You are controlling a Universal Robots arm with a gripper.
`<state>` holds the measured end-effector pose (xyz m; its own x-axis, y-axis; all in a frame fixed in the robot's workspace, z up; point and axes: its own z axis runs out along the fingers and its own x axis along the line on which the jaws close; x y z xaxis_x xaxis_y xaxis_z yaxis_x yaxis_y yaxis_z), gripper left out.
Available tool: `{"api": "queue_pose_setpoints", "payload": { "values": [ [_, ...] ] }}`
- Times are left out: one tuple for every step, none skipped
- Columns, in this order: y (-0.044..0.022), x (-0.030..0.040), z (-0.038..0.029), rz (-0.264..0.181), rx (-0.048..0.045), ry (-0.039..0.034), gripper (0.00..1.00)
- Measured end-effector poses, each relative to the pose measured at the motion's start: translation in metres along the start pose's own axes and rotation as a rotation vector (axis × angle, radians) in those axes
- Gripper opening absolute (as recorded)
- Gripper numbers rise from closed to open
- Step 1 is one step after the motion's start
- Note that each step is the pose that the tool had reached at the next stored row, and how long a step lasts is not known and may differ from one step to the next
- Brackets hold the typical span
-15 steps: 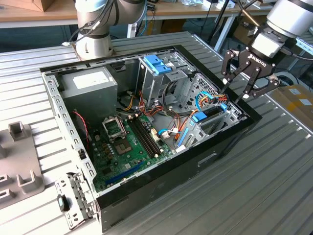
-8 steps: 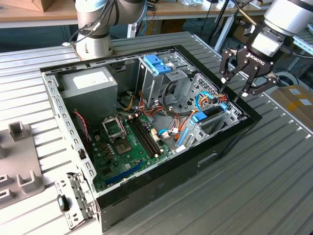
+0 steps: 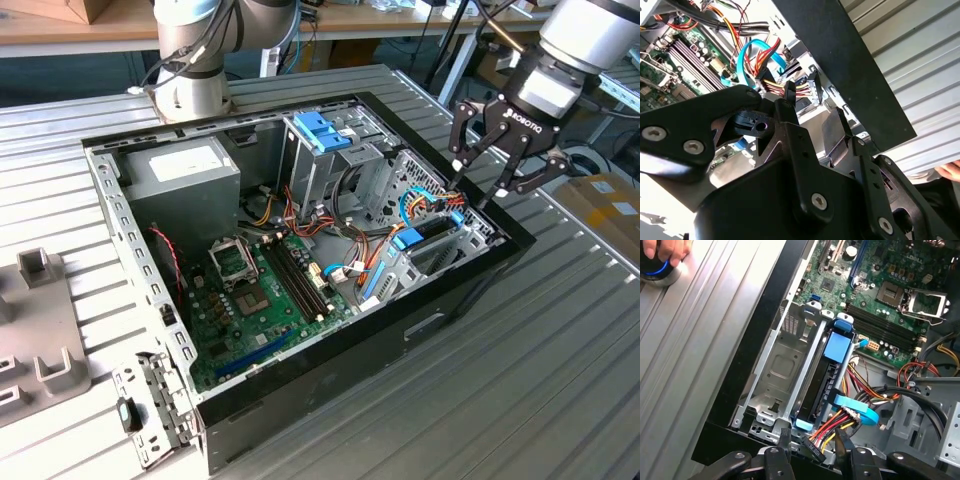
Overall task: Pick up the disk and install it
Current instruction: 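Insert the first disk wire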
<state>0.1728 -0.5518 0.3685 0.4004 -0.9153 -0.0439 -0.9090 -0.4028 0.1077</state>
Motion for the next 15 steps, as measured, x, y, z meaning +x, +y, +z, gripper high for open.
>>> {"api": "queue_pose_setpoints", "payload": {
  "values": [
    [-0.0003,0.0000,0.0000,-0.003,-0.0001,0.0004,0.48],
    [-0.0010,0.0002,0.0001,-0.006,-0.0004,0.0011,0.48],
    [-0.0015,0.0004,0.0003,-0.008,-0.0005,0.0011,0.48],
    [-0.0024,0.0008,0.0009,-0.011,-0.0006,0.0014,0.48],
    [-0.0026,0.0008,0.0014,-0.016,-0.0009,0.0022,0.48],
    [-0.0029,0.0010,0.0018,-0.024,-0.0013,0.0031,0.48],
    [-0.0030,0.0010,0.0021,-0.031,-0.0016,0.0038,0.48],
    [-0.0031,0.0011,0.0024,-0.039,-0.0019,0.0047,0.48],
    [-0.0032,0.0011,0.0028,-0.045,-0.0022,0.0053,0.48],
    [-0.0033,0.0011,0.0031,-0.054,-0.0026,0.0063,0.48],
    [-0.0033,0.0011,0.0033,-0.063,-0.0030,0.0073,0.48],
    [-0.0033,0.0012,0.0036,-0.080,-0.0037,0.0090,0.48],
    [-0.0033,0.0012,0.0038,-0.091,-0.0042,0.0102,0.48],
    [-0.0034,0.0012,0.0038,-0.110,-0.0050,0.0122,0.48],
    [-0.0034,0.0012,0.0037,-0.122,-0.0056,0.0136,0.48]
  ]
}}
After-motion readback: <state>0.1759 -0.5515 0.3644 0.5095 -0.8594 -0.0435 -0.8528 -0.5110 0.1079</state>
